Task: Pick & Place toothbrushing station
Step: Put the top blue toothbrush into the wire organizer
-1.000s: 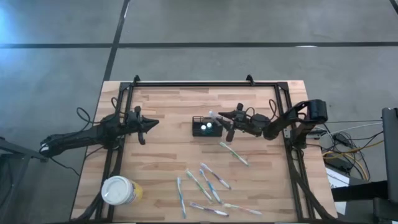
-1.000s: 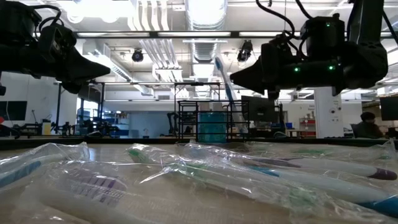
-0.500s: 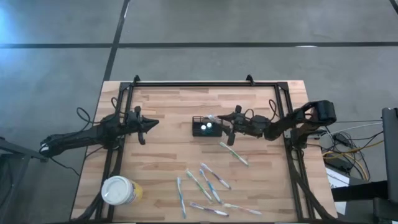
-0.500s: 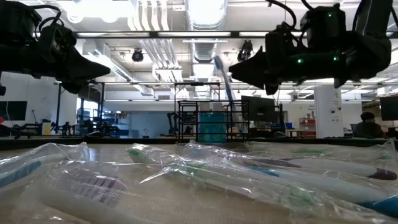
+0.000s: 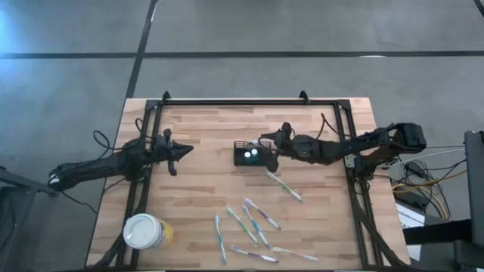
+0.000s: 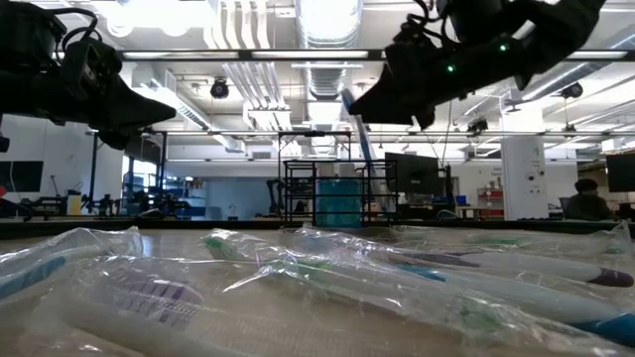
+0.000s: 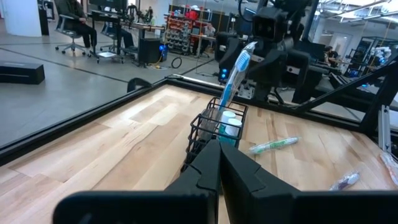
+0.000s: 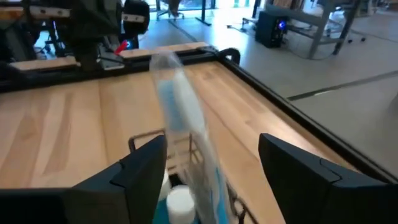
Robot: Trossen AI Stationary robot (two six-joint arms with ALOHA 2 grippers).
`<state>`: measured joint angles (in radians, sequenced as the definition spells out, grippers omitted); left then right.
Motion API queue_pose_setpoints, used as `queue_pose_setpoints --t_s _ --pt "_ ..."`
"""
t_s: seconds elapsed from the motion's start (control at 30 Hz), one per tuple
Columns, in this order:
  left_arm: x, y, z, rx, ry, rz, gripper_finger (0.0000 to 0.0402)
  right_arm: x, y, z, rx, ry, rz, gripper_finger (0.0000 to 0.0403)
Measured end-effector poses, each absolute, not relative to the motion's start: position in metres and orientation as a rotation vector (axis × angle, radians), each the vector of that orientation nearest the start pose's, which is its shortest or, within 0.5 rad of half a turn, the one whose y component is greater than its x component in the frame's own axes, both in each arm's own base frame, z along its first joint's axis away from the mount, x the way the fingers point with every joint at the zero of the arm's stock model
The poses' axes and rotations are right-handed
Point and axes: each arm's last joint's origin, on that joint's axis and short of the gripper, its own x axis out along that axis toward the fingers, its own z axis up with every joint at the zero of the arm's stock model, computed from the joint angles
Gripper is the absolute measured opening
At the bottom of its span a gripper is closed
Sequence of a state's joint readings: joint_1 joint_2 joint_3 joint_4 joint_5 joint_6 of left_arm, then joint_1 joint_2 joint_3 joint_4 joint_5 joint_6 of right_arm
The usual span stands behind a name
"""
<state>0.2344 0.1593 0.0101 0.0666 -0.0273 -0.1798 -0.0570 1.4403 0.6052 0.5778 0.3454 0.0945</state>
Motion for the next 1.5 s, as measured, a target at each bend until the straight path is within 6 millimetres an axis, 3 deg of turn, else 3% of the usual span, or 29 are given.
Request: queue_pose_setpoints --t_s 0.2,0.53,0.7,0.93,1.3,1.5 --pt "0.104 0.026 0.160 -0.187 0.062 0.268 0.0012 0.286 -0.027 0.201 0.053 0.236 -0.435 0.0249" --pt "0.104 0.026 0.160 -0.185 0.061 0.268 0.0012 0.291 -0.031 0.186 0.047 0.302 -0.449 0.0184" --pt "0.104 0.026 0.160 -0.185 0.061 0.268 0.0012 0.296 -0.035 0.182 0.050 0.316 -0.456 0.0124" --pt "0.104 0.026 0.160 -0.181 0.065 0.268 0.0012 0.296 -0.034 0.197 0.130 0.216 -0.409 0.0021" --pt "0.104 0.026 0.159 -0.183 0.070 0.268 0.0012 0.292 -0.036 0.197 0.161 0.187 -0.497 0.0017" --pt "0.104 0.026 0.159 -0.177 0.073 0.269 0.0012 0.273 -0.036 0.183 0.151 0.077 -0.546 0.0016"
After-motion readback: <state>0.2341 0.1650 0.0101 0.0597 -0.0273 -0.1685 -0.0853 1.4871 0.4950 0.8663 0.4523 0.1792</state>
